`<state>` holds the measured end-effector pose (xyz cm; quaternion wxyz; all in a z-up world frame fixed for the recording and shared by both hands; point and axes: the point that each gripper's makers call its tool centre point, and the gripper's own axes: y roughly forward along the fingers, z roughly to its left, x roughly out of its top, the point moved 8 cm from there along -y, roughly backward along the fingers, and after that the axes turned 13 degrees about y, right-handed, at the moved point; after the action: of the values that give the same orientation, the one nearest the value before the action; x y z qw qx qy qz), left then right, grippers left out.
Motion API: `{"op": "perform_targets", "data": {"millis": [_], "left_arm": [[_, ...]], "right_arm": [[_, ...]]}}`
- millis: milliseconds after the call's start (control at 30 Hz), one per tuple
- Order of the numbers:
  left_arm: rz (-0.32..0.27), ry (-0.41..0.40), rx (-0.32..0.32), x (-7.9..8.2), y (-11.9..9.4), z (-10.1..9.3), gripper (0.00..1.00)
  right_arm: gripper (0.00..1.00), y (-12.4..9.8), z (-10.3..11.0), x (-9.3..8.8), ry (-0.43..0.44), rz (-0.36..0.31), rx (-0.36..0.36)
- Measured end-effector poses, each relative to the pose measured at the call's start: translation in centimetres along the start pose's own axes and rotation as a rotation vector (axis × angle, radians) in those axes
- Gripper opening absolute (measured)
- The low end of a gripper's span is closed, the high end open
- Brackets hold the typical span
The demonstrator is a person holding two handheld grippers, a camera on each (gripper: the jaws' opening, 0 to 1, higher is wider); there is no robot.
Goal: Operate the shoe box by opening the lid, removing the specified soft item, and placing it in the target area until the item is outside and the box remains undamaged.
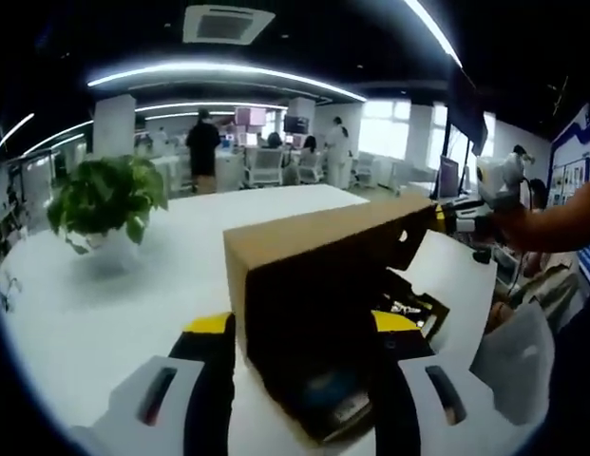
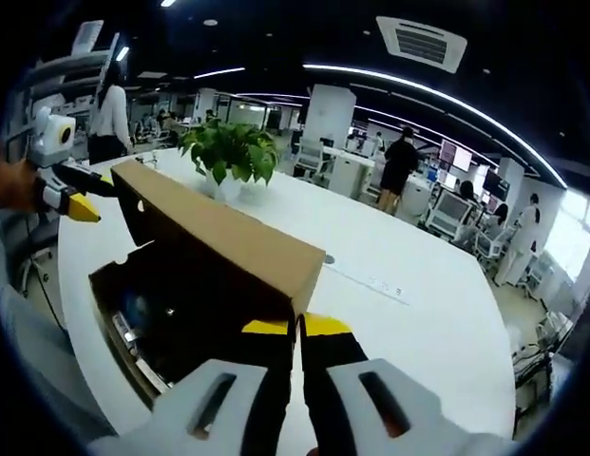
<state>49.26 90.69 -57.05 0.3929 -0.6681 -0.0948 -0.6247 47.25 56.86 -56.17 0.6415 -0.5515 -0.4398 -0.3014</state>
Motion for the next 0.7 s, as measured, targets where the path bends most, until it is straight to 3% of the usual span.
{"op": "perform_targets", "data": {"millis": [67,167,233,300,700], "left_arm": [[0.029,-0.005,0.014,-1.0,-0.4,0.0,0.53],[0.186,0.009,0.026,-3.9,-0.9,-0.2,0.48],[0.254,-0.017,0.021,-5.3,-0.9,-0.6,0.46],[0.237,-0.018,0.017,-5.6,-0.7,-0.9,0.45],[0.348,-0.014,-0.024,-7.8,0.4,-2.1,0.32]], "right_arm": [[0.0,0.0,0.0,0.0,-0.001,0.001,0.0],[0.0,0.0,-0.1,0.1,0.002,0.004,0.002],[0.0,0.0,-0.1,0.1,0.001,0.006,0.003],[0.0,0.0,-0.1,0.1,0.001,0.007,0.005],[0.0,0.1,-0.2,0.2,0.0,0.014,0.015]]}}
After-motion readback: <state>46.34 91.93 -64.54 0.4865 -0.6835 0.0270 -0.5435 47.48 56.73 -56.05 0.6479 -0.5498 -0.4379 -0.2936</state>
